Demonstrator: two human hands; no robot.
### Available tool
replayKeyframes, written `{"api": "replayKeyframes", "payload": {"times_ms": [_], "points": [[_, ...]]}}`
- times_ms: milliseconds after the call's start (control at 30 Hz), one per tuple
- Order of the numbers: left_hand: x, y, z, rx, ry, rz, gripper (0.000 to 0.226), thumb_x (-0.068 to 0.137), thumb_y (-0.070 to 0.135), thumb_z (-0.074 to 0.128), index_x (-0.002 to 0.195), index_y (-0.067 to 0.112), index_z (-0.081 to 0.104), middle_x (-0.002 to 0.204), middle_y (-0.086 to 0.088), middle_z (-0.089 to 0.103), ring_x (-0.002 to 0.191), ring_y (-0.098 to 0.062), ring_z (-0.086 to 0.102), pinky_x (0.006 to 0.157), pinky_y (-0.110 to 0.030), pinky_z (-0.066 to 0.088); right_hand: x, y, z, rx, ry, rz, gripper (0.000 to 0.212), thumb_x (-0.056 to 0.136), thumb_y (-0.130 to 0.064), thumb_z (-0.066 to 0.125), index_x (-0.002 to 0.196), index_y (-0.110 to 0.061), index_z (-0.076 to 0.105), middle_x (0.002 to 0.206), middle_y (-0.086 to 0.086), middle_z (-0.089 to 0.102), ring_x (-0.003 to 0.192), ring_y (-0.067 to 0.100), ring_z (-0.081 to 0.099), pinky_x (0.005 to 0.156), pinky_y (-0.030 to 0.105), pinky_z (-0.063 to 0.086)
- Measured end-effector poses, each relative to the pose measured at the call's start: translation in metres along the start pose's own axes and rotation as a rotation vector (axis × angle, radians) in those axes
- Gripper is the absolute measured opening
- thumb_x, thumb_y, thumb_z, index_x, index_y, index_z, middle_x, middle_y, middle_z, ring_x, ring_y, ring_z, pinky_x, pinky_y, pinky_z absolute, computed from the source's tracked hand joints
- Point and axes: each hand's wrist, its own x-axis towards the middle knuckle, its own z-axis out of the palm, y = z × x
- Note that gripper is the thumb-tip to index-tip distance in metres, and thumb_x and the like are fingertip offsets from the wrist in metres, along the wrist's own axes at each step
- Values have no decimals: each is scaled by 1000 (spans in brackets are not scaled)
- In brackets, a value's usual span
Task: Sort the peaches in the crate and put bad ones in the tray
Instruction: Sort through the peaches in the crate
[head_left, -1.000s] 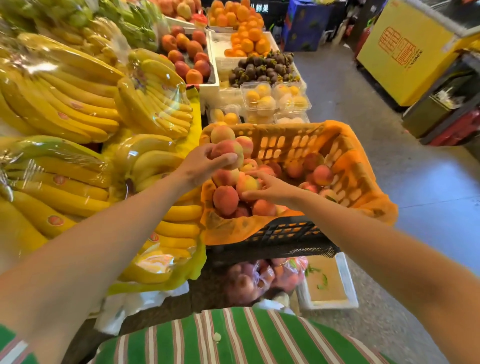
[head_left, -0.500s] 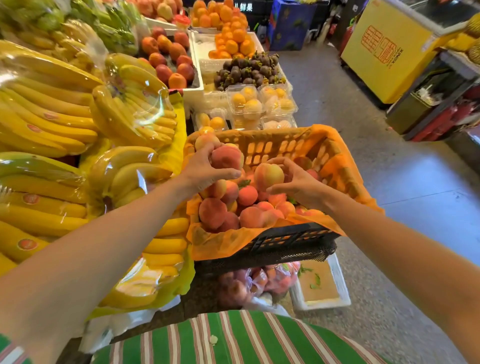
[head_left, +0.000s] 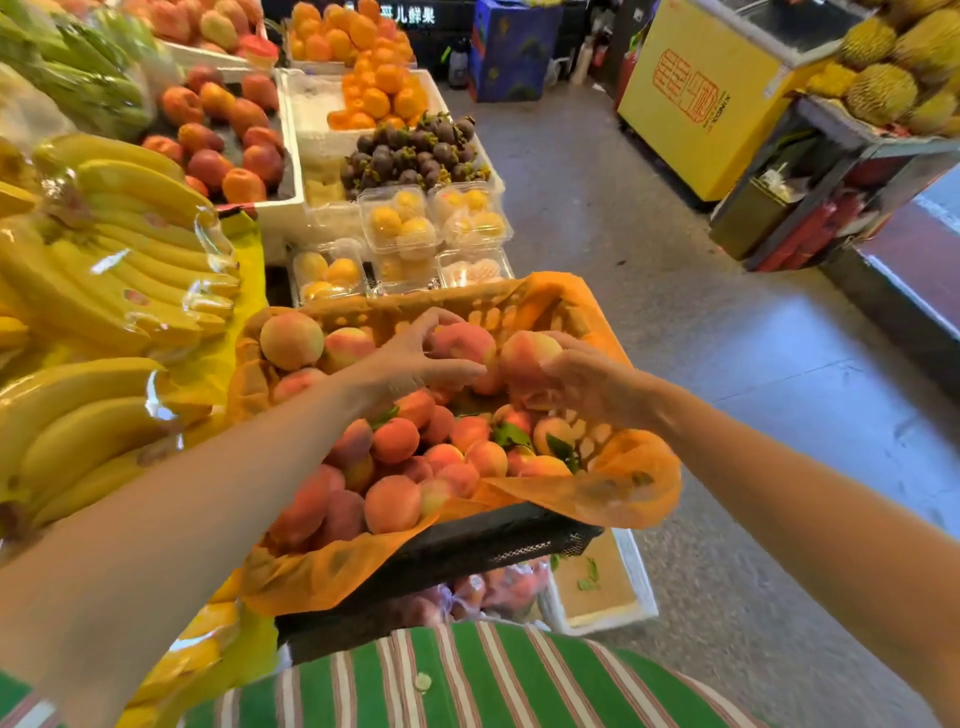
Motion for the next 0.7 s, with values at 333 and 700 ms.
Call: {"api": "replayKeyframes", "payload": {"times_ms": [333, 700], "points": [[42, -1, 10, -173, 1, -54, 72, 53, 31, 87, 120, 24, 59, 99, -6, 65, 88, -21, 64, 78, -40, 54, 10, -11, -46, -476, -38, 64, 56, 82, -27, 74, 132, -31, 50, 136, 4, 46, 121, 22, 54, 92, 35, 54], [44, -3, -20, -157, -169, -123, 63, 64, 26, 85, 121, 24, 57, 103, -13, 63, 83, -28, 62, 78, -40, 52, 44, 33, -38, -1626, -114, 290, 63, 73, -28, 77, 129, -28, 48, 121, 3, 51, 112, 24, 51, 91, 36, 48]]}}
